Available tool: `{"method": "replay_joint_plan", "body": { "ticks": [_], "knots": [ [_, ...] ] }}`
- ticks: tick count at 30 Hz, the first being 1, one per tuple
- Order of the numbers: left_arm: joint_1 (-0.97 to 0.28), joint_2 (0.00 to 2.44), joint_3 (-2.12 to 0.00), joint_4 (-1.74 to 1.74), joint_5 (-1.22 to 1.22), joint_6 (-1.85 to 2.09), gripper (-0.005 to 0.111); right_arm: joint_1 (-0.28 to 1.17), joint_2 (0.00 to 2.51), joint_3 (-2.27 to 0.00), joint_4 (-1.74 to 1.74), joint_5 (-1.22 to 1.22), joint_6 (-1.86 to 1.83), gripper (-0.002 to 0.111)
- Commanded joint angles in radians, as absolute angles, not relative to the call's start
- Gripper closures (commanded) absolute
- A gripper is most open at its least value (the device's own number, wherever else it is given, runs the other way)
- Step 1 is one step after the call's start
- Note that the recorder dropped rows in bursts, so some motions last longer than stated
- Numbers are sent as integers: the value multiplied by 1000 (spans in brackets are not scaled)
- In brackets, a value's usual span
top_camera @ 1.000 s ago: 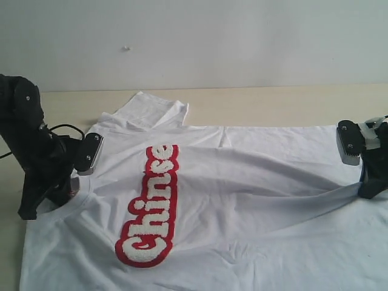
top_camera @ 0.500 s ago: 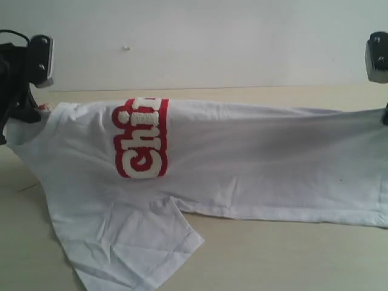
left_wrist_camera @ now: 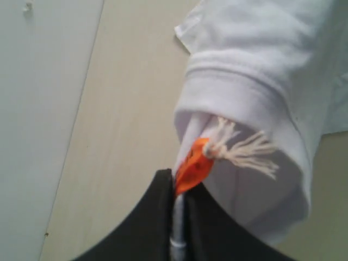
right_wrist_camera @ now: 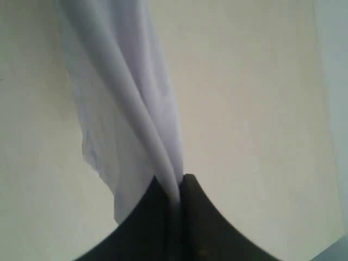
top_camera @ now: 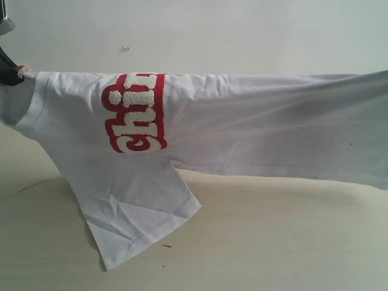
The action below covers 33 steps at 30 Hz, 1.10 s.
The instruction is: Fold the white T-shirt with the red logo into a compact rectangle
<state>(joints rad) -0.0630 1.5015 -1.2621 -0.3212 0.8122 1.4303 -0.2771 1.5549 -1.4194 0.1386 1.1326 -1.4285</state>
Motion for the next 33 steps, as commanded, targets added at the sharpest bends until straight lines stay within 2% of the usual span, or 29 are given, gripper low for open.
{"method": "replay_joint_plan", "body": {
  "ticks": [1, 7, 11, 17, 25, 33],
  "knots": [
    [-60, 1414, -1264, -379, 836, 1377, 107, -274, 1487, -1431, 151, 1157, -1430, 108],
    [-109, 1297, -1196, -360, 917, 1264, 107, -174, 1416, -1399, 114, 1221, -1416, 108],
    [-164, 1206, -1103, -186, 950, 1205, 107, -104, 1333, -1362, 0, 1221, -1331, 108],
    [-280, 1018, -1075, 5, 918, 1068, 107, -104, 1184, -1355, 38, 1221, -1314, 108],
    [-364, 747, -1081, 42, 1182, 990, 107, -104, 1047, -1355, 204, 1221, -1269, 108],
    [-424, 566, -1096, 0, 1221, 936, 107, -104, 921, -1323, 243, 1221, -1176, 108]
  ]
}}
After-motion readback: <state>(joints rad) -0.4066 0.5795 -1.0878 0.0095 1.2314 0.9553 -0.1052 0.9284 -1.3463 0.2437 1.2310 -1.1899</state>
